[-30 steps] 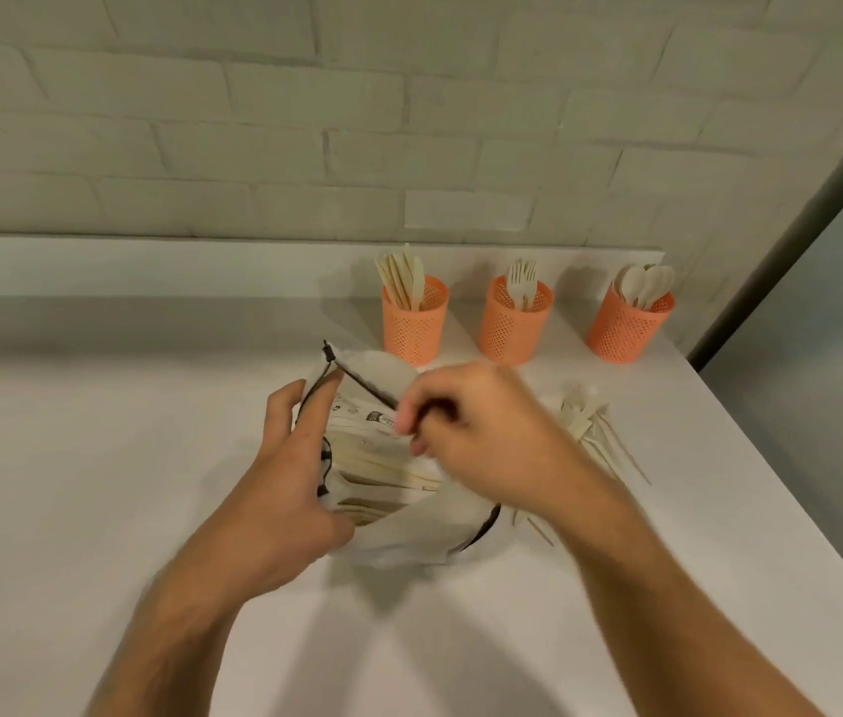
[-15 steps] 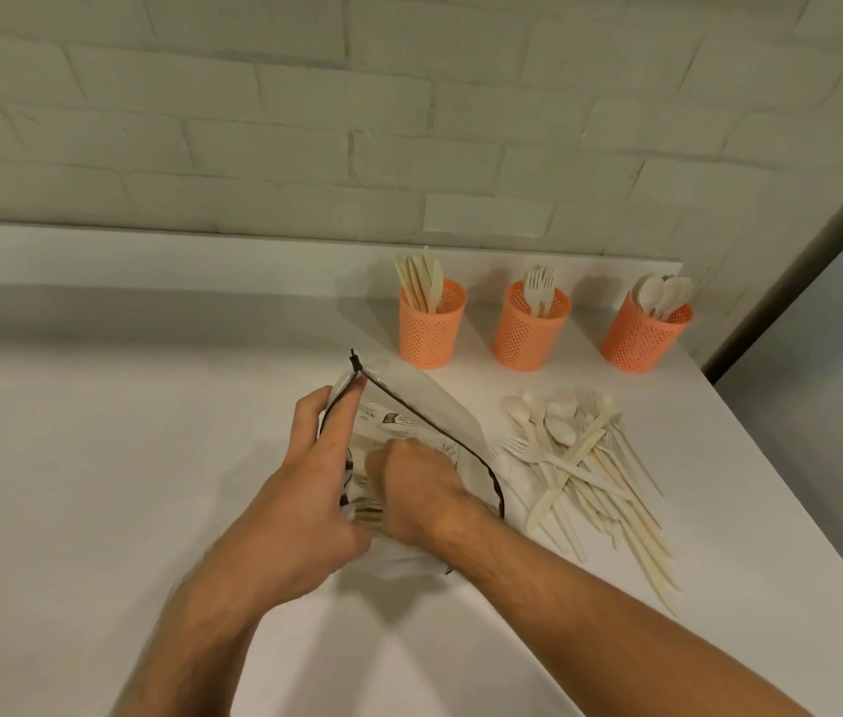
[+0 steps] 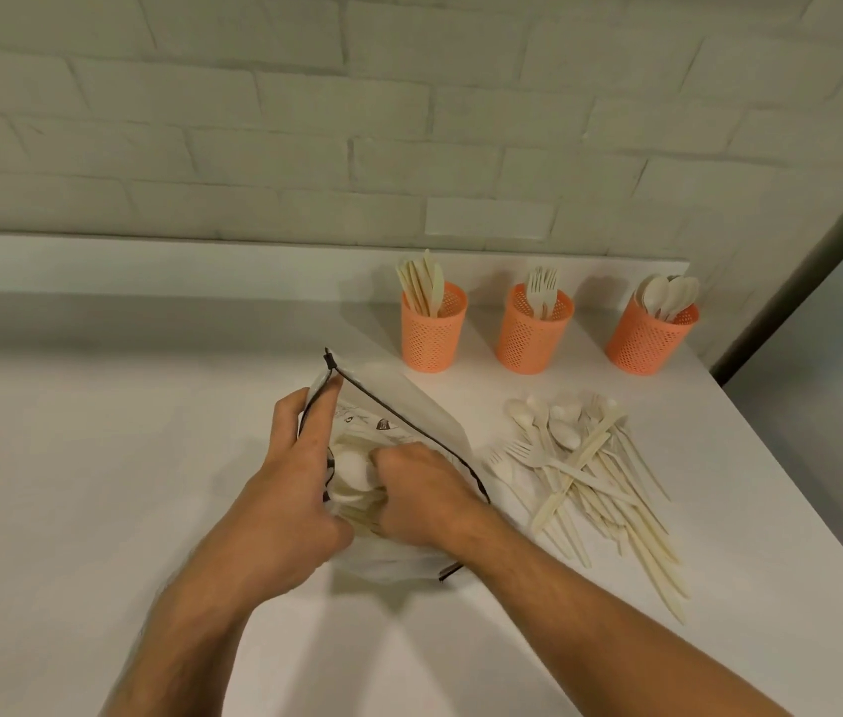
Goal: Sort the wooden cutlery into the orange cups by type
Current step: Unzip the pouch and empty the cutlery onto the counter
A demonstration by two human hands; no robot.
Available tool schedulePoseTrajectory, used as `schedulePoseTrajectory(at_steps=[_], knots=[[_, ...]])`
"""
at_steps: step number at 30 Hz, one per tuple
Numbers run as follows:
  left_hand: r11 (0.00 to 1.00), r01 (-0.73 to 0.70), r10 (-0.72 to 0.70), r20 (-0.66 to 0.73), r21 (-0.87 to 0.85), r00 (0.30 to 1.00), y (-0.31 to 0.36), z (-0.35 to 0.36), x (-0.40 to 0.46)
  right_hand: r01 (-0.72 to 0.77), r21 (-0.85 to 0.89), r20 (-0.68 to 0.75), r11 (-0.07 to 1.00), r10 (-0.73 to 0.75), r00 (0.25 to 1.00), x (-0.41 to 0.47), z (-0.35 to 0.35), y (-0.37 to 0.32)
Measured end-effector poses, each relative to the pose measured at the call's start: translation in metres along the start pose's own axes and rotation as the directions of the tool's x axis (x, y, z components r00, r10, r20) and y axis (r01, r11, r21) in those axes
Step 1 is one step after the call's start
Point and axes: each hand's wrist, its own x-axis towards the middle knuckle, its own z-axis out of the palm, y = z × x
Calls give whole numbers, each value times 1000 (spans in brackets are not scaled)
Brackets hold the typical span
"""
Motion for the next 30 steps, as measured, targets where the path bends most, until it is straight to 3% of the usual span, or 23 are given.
schedulePoseTrajectory(at_steps=[3, 6, 12, 16, 18, 19, 21, 23, 25, 27, 30], knots=[[1000, -9, 8, -31, -25, 999, -2, -5, 2, 31, 246, 16, 969, -36, 999, -4, -15, 9], [997, -19, 15, -52, -76, 999, -2, -9, 5, 156, 479, 12, 864, -184, 983, -15, -36, 10], [993, -4, -3, -63, -114, 998, -5, -7, 12, 250, 623, -86, 741, -253, 964, -38, -63, 0], [995, -2, -8, -97, -96, 995, -6, -5, 14, 311, 806, -322, 504, -68, 944, -60, -95, -6], [997, 2, -10, -102, -80, 995, -4, -4, 15, 376, 869, -431, 322, 117, 895, -68, -118, 2], [997, 3, -11, -101, -79, 995, -4, -3, 15, 368, 900, -419, 233, 234, 877, -73, -128, 14], [996, 6, -14, -98, -86, 995, -3, -1, 17, 289, 942, -335, 170, 426, 840, -81, -140, 49], [997, 10, -18, -97, -82, 995, -2, 0, 17, 48, 933, -267, 357, 598, 756, -88, -136, 97], [998, 10, -16, -94, -63, 995, 0, 1, 18, -308, 813, -226, 494, 755, 616, -92, -121, 146], [999, 14, -18, -89, -46, 996, 2, 2, 18, -550, 670, -181, 499, 828, 531, -96, -102, 186], [999, 17, -19, -85, -30, 996, 5, 4, 18, -685, 512, -138, 517, 837, 529, -99, -82, 215]])
